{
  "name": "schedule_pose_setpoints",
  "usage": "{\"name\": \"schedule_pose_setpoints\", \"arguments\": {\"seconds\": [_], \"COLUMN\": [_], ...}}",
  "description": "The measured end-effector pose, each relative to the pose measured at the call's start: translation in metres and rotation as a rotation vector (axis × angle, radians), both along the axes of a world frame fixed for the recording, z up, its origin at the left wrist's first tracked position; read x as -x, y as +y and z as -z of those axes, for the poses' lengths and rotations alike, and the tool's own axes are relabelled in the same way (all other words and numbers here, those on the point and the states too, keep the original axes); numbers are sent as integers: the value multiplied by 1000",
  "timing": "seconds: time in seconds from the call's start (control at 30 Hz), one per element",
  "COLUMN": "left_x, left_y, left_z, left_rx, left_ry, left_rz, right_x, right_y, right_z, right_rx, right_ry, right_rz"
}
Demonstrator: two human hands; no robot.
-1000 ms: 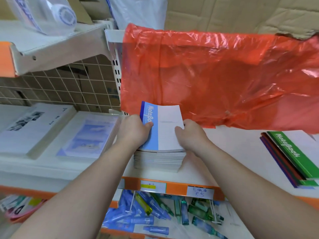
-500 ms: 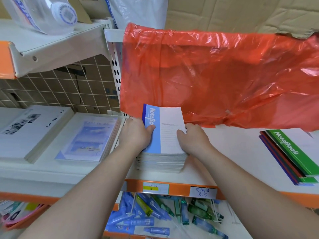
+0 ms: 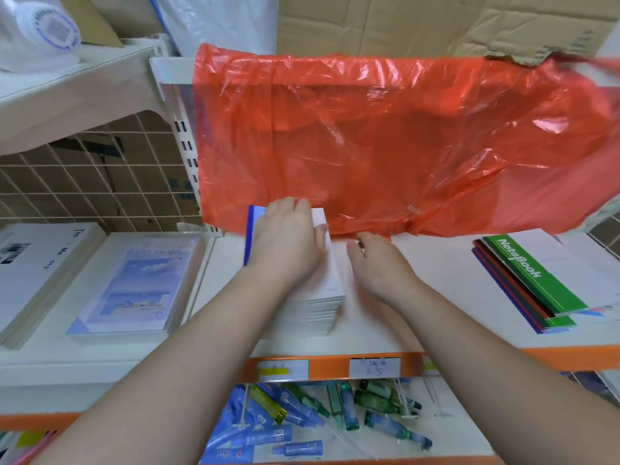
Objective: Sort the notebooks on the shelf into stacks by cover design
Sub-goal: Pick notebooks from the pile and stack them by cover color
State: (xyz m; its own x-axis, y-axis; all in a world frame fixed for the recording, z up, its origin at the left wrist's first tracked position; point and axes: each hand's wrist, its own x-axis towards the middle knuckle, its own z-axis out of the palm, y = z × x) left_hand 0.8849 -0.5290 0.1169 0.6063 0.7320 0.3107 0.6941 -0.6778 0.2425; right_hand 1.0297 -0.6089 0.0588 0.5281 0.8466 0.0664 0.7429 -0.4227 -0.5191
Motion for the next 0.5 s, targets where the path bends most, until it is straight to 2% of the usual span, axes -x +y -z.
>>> {"name": "schedule_pose_setpoints", "arguments": {"seconds": [0.1,0.17,0.3,0.5], "left_x": [-39,-62,-108,-174], "left_y": [-25,-43,-75,-112], "left_z": [8,19,38,60], "left_rx": [-12,13,97,100], "left_ry": [136,235,344,408], "left_rz": [174,234,297,339], "right_x": [-29,-51,-94,-147], "right_y": [-32,-54,-96,-144], "right_z": [4,12,26,34], "right_rx": [167,320,484,509], "right_ry": [-250,-353,-329,-325], "right_rz": [-55,-37,44,102]}}
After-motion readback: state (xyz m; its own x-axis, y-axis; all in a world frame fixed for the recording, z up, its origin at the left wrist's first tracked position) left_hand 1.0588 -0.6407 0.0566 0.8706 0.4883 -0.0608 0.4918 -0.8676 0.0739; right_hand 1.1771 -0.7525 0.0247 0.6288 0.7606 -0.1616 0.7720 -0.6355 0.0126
